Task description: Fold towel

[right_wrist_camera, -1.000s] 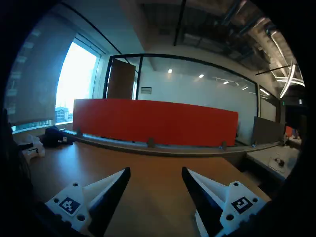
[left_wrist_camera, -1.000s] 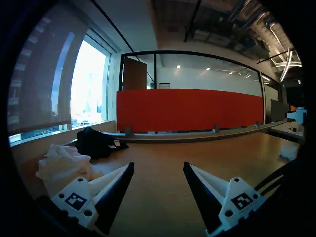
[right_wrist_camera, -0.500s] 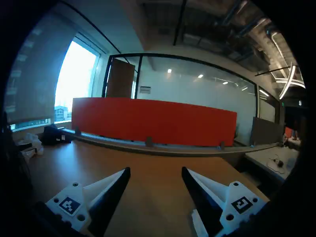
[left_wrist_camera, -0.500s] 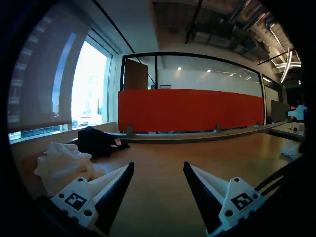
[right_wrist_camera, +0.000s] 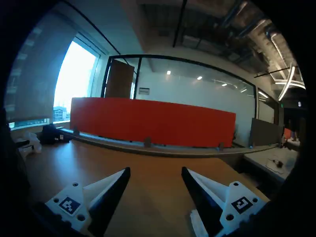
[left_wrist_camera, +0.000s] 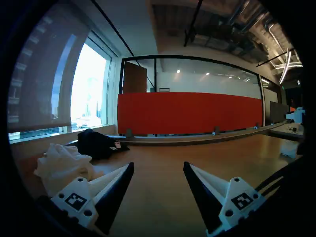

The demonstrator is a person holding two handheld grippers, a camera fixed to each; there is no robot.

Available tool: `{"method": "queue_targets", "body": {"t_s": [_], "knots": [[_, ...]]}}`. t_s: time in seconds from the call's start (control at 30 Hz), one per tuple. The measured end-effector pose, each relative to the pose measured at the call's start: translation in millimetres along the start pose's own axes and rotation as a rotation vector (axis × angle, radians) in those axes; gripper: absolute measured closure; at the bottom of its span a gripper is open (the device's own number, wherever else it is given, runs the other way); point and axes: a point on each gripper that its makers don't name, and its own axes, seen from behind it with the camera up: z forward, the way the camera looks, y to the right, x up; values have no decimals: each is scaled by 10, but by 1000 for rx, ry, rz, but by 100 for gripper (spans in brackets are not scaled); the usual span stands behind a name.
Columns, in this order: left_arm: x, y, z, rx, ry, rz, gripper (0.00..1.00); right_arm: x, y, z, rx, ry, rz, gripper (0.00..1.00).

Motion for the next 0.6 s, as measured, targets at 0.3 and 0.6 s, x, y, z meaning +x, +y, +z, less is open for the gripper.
{"method": "queue_targets", "body": {"t_s": [0.3,0.6], "knots": [[-12,4,3,0,0,1,4,-337,169,49,-36,3,27,0],[-12,2,0,0,0,1,4,-704,216,75,-20,5,94,0]]}}
